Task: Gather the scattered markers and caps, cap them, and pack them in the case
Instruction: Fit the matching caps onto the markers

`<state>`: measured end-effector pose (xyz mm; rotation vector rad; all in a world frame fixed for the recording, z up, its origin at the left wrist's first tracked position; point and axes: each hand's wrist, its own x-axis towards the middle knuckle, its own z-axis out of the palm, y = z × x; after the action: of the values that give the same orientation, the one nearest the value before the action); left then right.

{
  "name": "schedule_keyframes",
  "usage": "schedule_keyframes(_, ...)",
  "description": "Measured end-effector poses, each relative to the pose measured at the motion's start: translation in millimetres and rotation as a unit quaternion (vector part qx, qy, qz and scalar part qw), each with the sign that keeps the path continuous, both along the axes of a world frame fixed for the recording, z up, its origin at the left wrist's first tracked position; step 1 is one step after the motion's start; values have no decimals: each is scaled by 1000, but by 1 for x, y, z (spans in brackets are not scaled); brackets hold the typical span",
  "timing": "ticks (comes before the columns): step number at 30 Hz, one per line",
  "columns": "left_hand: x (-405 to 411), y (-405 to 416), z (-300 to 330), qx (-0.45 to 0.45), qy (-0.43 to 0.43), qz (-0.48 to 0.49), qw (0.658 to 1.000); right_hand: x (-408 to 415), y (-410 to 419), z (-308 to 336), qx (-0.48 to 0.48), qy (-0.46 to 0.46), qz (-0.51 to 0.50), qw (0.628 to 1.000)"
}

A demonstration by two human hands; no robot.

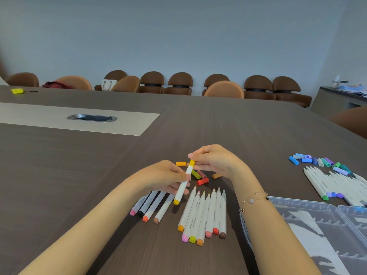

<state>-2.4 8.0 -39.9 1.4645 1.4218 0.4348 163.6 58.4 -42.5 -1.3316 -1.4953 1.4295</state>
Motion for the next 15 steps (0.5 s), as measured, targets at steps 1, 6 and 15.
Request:
schedule_keyframes(1, 1, 0, 0, 3, -21, 17, 1000, 0, 0, 0, 6, 2, -5, 1000)
schedule_keyframes(6, 5, -2, 2, 9, -75, 98, 992, 0, -1, 3, 27, 2, -32, 999)
schedule_keyframes(15, 10, -7, 2, 7, -48, 72, 996, 3, 0, 10, 17, -87, -8, 996)
